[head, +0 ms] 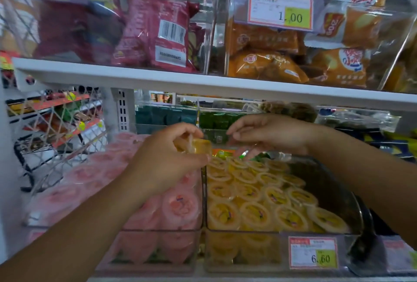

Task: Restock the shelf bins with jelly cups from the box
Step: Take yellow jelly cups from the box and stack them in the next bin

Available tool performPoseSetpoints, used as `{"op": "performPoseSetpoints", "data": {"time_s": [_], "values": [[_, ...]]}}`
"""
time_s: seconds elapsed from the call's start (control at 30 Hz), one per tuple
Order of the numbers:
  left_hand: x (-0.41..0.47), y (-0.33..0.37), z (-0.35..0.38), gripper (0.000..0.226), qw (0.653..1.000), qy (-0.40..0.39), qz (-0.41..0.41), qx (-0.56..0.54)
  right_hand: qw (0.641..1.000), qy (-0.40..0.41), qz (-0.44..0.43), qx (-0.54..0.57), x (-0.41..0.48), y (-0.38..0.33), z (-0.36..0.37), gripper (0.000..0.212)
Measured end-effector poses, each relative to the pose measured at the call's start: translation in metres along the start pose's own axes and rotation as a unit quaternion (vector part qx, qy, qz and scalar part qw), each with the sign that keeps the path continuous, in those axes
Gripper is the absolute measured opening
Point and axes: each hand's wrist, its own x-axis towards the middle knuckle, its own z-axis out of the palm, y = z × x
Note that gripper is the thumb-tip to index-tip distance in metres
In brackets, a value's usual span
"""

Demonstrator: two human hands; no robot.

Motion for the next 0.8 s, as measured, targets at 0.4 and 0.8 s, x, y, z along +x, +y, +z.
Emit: {"op": "performPoseSetpoints", "data": {"time_s": [0.4,0.8], "values": [[0.016,-0.002,0.008,0.084,0.995,-0.065,0.052,0.05,0.973,0.043,-0.025,0.227,0.009,-0.002,0.051,0.013],[0.008,-0.011,-0.03,0.03,0.996,0.047,-0.021,-0.074,0.96,0.233,0.133,-0.082,0.109,0.068,0.008,0.024]]}}
